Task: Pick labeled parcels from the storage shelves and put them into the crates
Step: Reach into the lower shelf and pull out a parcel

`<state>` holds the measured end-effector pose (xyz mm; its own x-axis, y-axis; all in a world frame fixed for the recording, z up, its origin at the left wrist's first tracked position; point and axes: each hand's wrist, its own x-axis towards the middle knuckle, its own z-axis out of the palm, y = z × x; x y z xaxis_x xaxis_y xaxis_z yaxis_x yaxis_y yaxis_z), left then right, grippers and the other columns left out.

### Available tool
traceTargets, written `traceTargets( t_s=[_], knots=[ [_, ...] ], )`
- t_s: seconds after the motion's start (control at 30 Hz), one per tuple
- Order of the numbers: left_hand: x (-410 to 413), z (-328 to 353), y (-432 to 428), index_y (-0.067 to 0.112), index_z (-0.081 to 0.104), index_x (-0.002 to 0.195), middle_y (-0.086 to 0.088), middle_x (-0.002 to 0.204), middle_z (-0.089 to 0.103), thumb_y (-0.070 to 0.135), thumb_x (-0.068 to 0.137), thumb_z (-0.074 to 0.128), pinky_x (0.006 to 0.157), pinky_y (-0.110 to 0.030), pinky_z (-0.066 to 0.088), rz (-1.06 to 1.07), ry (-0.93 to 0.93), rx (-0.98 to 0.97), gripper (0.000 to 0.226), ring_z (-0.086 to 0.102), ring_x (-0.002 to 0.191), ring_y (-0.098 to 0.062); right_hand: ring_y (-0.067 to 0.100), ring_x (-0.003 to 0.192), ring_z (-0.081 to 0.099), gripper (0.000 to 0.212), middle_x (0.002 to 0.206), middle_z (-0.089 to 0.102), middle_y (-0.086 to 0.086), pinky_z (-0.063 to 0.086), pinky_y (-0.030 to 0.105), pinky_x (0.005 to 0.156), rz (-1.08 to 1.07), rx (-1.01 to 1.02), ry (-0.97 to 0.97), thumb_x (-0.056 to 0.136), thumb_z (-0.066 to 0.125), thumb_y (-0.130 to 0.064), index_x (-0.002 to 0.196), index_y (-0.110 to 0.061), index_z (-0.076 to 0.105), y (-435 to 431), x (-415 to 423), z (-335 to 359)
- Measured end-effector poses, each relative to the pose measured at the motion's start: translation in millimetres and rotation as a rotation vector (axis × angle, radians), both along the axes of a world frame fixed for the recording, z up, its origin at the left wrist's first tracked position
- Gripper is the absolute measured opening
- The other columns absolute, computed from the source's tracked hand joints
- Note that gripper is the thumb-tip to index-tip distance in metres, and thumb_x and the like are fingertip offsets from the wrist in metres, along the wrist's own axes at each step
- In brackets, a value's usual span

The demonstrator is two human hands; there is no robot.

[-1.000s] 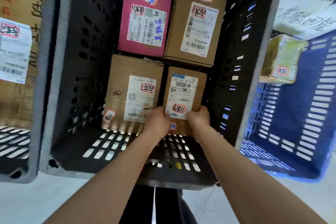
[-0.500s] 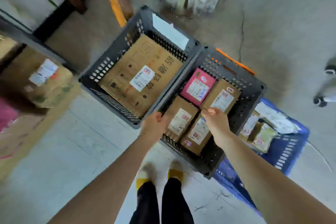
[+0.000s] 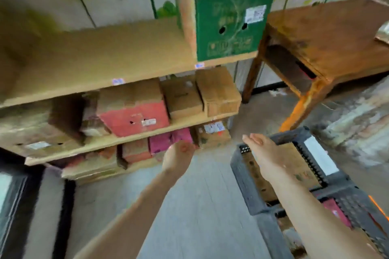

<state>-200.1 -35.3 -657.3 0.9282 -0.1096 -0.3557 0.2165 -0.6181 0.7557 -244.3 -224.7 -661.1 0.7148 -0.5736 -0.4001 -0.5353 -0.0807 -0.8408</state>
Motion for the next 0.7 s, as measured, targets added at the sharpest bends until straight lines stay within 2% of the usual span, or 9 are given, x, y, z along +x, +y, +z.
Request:
traceTargets(
  t_s=[0.07, 0.1, 0.17, 0.23, 0.27, 0.33, 0.47, 0.57, 0.7],
  knots=[
    [13, 33, 68, 0.024, 0.041, 0.059, 0.001, 0.067, 0.047, 0.015, 0.092, 0.047, 0.059, -0.027, 0.040, 0.055, -0.046, -0.039, 0.034, 0.045, 0.066, -0.020, 0.028, 0.114, 0.054, 0.037, 0.126, 0.057, 0.019, 0.042, 0.035, 0.092, 0.045, 0.030, -0.081, 0.090, 0.060, -0.022, 0.118, 0.001, 0.057, 66, 24, 30],
    [17, 51, 99, 0.025, 0.046, 0.062, 0.000, 0.071, 0.052, 0.015, 0.092, 0.046, 0.061, -0.025, 0.044, 0.055, -0.075, -0.019, 0.033, 0.051, 0.071, -0.022, 0.023, 0.111, 0.055, 0.038, 0.127, 0.058, 0.015, 0.041, 0.029, 0.087, 0.086, 0.043, -0.114, 0.090, 0.059, -0.022, 0.120, 0.000, 0.056, 97, 34, 44],
    [25, 81, 157, 0.019, 0.057, 0.071, -0.007, 0.077, 0.060, 0.016, 0.094, 0.045, 0.059, -0.026, 0.044, 0.094, -0.152, 0.018, 0.026, 0.057, 0.074, -0.024, 0.014, 0.106, 0.051, 0.039, 0.128, 0.056, 0.009, 0.036, 0.023, 0.086, 0.176, 0.059, -0.172, 0.090, 0.059, -0.023, 0.123, -0.003, 0.055, 154, 53, 72],
    [28, 107, 209, 0.014, 0.067, 0.095, -0.007, 0.091, 0.065, 0.018, 0.094, 0.048, 0.070, -0.027, 0.044, 0.206, -0.223, -0.090, 0.019, 0.059, 0.083, -0.020, 0.012, 0.107, 0.049, 0.040, 0.130, 0.056, 0.010, 0.034, 0.022, 0.088, 0.247, 0.068, -0.235, 0.089, 0.060, -0.021, 0.124, -0.002, 0.054, 202, 72, 96],
    [29, 117, 233, 0.010, 0.065, 0.109, -0.005, 0.102, 0.067, 0.019, 0.094, 0.050, 0.076, -0.025, 0.044, 0.265, -0.257, -0.122, 0.023, 0.060, 0.091, -0.018, 0.012, 0.108, 0.049, 0.041, 0.130, 0.056, 0.011, 0.035, 0.022, 0.089, 0.278, 0.067, -0.258, 0.089, 0.060, -0.021, 0.124, -0.002, 0.054, 224, 80, 109],
    [35, 133, 275, 0.008, 0.060, 0.121, -0.003, 0.114, 0.065, 0.022, 0.093, 0.052, 0.084, -0.023, 0.044, 0.360, -0.313, -0.150, 0.032, 0.059, 0.099, -0.015, 0.013, 0.109, 0.051, 0.041, 0.128, 0.057, 0.009, 0.036, 0.023, 0.090, 0.338, 0.070, -0.291, 0.089, 0.061, -0.023, 0.125, -0.004, 0.054, 262, 98, 129],
    [57, 150, 348, 0.011, 0.059, 0.118, 0.003, 0.112, 0.064, 0.027, 0.093, 0.053, 0.090, -0.029, 0.047, 0.498, -0.379, -0.211, 0.031, 0.060, 0.106, -0.017, 0.011, 0.111, 0.050, 0.042, 0.122, 0.055, -0.001, 0.039, 0.026, 0.093, 0.500, 0.045, -0.348, 0.089, 0.059, -0.030, 0.127, -0.012, 0.053, 330, 136, 157],
    [78, 157, 391, 0.012, 0.059, 0.121, 0.007, 0.105, 0.061, 0.024, 0.092, 0.054, 0.086, -0.022, 0.043, 0.564, -0.445, -0.209, 0.032, 0.058, 0.101, -0.010, 0.008, 0.107, 0.047, 0.041, 0.116, 0.052, -0.005, 0.036, 0.024, 0.090, 0.603, 0.048, -0.396, 0.091, 0.057, -0.027, 0.129, -0.012, 0.050, 374, 170, 172],
    [114, 171, 443, 0.010, 0.057, 0.125, 0.001, 0.115, 0.062, 0.023, 0.092, 0.054, 0.087, -0.022, 0.043, 0.664, -0.547, -0.161, 0.035, 0.057, 0.104, -0.010, 0.007, 0.107, 0.050, 0.041, 0.125, 0.056, -0.001, 0.035, 0.021, 0.090, 0.696, 0.048, -0.469, 0.090, 0.059, -0.025, 0.128, -0.011, 0.050, 424, 223, 192]
  ],
)
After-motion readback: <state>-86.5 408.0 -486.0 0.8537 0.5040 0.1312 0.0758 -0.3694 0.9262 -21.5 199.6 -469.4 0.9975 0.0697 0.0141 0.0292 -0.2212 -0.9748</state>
